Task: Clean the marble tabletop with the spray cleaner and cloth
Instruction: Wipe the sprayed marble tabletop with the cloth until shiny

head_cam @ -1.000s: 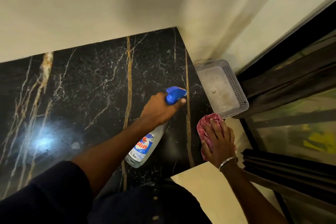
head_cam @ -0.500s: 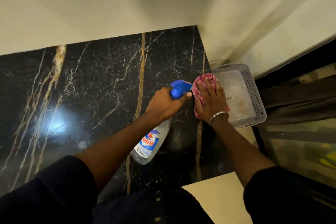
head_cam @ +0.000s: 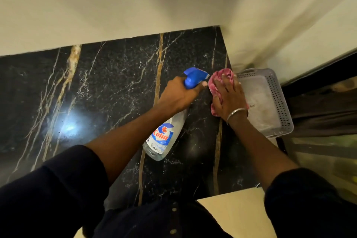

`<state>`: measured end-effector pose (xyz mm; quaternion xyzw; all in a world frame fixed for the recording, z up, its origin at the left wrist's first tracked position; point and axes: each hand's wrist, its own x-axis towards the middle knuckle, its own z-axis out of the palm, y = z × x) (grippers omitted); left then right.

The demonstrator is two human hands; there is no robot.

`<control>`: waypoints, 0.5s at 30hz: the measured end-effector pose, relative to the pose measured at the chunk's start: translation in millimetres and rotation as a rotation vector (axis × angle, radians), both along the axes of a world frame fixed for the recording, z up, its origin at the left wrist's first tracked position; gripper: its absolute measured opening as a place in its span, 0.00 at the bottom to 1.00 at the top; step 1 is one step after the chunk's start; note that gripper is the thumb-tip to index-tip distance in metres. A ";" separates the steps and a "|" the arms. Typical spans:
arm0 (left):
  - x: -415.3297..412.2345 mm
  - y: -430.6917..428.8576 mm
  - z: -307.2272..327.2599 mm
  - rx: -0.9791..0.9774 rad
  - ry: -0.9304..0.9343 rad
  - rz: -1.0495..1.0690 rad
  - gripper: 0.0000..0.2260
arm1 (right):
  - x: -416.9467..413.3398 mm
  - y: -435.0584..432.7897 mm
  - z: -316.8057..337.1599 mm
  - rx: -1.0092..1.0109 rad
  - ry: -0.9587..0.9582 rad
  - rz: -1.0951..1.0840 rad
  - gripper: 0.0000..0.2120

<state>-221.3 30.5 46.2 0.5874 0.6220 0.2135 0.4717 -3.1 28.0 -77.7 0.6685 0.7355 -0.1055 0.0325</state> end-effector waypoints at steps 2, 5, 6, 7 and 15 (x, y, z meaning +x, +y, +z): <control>0.6 -7.5 -0.2 0.004 -0.012 0.000 0.14 | 5.5 -40.4 2.6 0.005 0.034 -0.017 0.33; 1.8 -18.7 0.0 0.005 -0.006 -0.017 0.13 | 14.0 -104.8 7.6 0.013 0.038 -0.033 0.35; 2.3 -22.6 -0.2 0.006 -0.013 -0.026 0.13 | 17.5 -125.3 8.9 0.010 0.036 -0.039 0.35; 2.5 -26.0 -1.1 0.009 -0.026 -0.035 0.13 | 21.2 -144.6 9.5 0.006 0.042 -0.048 0.34; 0.3 -45.3 -4.1 -0.009 -0.082 -0.059 0.14 | 38.8 -246.4 9.9 -0.029 0.025 -0.083 0.31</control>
